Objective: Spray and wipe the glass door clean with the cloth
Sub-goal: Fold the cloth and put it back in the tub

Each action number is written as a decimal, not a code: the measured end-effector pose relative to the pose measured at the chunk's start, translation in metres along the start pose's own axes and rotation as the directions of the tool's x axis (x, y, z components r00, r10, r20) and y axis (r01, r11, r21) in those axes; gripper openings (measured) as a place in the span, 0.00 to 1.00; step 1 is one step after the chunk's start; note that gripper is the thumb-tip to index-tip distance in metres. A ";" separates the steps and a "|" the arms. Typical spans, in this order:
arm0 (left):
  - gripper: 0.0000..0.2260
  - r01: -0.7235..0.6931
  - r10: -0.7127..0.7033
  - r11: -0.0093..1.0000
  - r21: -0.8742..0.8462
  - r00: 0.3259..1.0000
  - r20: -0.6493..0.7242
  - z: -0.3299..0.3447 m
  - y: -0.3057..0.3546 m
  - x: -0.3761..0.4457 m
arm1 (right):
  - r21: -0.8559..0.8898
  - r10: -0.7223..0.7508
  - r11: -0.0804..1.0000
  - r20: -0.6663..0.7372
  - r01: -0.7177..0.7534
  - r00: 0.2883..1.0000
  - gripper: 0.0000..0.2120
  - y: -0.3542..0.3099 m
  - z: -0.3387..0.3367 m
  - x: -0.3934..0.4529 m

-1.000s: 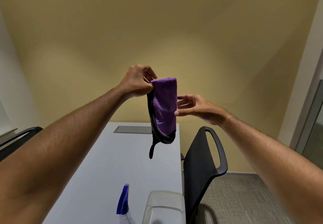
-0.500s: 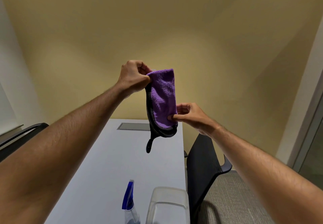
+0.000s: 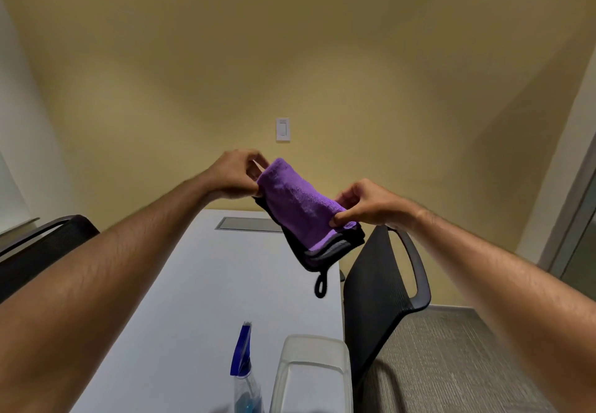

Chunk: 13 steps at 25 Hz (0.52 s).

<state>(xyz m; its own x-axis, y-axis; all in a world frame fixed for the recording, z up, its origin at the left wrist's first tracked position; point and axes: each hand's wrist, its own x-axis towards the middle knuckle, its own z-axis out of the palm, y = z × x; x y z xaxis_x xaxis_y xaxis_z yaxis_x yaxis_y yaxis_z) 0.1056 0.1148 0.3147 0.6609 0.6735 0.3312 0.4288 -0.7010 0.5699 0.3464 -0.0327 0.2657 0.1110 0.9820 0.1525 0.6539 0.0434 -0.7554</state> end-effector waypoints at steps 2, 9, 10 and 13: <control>0.21 -0.062 0.057 0.997 0.053 0.995 0.085 0.009 -0.006 -0.002 | -0.143 0.044 0.989 0.027 -0.040 0.999 0.08 0.002 0.000 0.001; 0.11 -0.218 0.179 0.969 0.119 0.945 0.273 0.047 -0.024 -0.003 | -0.293 0.151 0.948 0.069 -0.125 0.986 0.06 0.017 0.020 -0.002; 0.10 -0.228 0.181 0.963 0.141 0.941 0.287 0.053 -0.028 -0.003 | -0.292 0.160 0.947 0.070 -0.133 0.985 0.06 0.020 0.023 -0.003; 0.07 -0.261 0.197 0.948 0.182 0.930 0.309 0.073 -0.045 -0.005 | -0.290 0.184 0.944 0.067 -0.157 0.981 0.06 0.027 0.033 -0.005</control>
<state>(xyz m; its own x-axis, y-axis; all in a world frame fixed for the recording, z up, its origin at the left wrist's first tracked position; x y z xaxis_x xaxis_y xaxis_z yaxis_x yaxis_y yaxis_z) 0.1280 0.1257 0.2324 0.8897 0.4161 0.1881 0.3461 -0.8832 0.3166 0.3387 -0.0302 0.2236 0.1787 0.9834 -0.0323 0.8170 -0.1666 -0.5521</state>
